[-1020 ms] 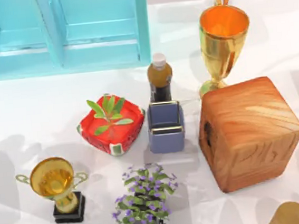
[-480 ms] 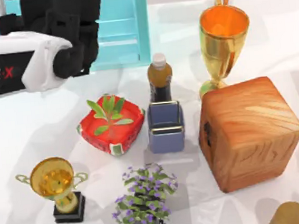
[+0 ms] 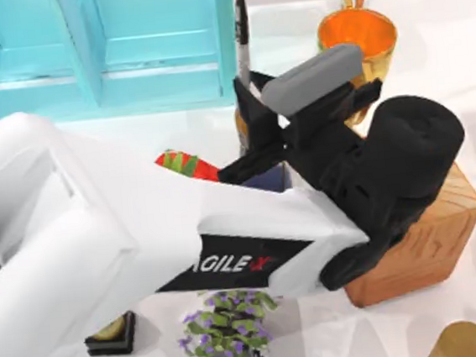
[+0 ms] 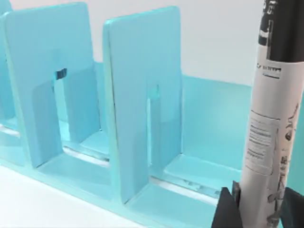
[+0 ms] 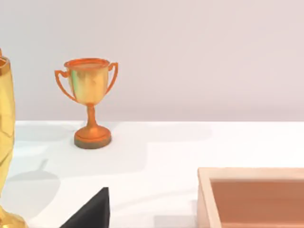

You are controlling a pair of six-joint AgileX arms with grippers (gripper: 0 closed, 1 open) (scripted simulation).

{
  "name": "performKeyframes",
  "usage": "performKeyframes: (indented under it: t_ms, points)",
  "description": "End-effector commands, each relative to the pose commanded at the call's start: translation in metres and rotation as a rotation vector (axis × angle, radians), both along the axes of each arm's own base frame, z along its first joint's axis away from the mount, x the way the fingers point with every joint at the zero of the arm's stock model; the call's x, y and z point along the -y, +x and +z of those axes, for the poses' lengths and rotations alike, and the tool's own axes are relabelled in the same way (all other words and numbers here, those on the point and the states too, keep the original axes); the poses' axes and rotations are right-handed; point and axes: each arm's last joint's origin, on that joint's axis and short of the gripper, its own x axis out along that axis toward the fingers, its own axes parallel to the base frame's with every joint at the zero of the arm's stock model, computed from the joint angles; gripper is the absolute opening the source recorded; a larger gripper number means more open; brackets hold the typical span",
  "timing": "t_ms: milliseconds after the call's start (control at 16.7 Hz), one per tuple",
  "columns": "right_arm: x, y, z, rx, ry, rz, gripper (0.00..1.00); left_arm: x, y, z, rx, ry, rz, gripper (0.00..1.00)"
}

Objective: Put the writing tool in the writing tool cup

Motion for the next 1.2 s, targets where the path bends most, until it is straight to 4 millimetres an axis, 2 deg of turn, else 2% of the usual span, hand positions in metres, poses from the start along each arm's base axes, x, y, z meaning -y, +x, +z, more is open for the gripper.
performKeyframes:
  t_ms: [180, 420, 480, 1200]
  points:
    - [0.0, 0.0, 0.0, 0.0, 0.0, 0.0, 1.0, 0.016, -0.024, -0.002, 0.024, -0.037, -0.038, 0.0]
    - [0.0, 0.0, 0.0, 0.0, 0.0, 0.0, 1.0, 0.016, -0.025, -0.002, 0.025, -0.038, -0.039, 0.0]
    - [0.0, 0.0, 0.0, 0.0, 0.0, 0.0, 1.0, 0.029, -0.015, -0.006, 0.063, -0.125, -0.074, 0.0]
    - [0.0, 0.0, 0.0, 0.0, 0.0, 0.0, 1.0, 0.014, -0.021, -0.004, 0.025, -0.038, -0.039, 0.0]
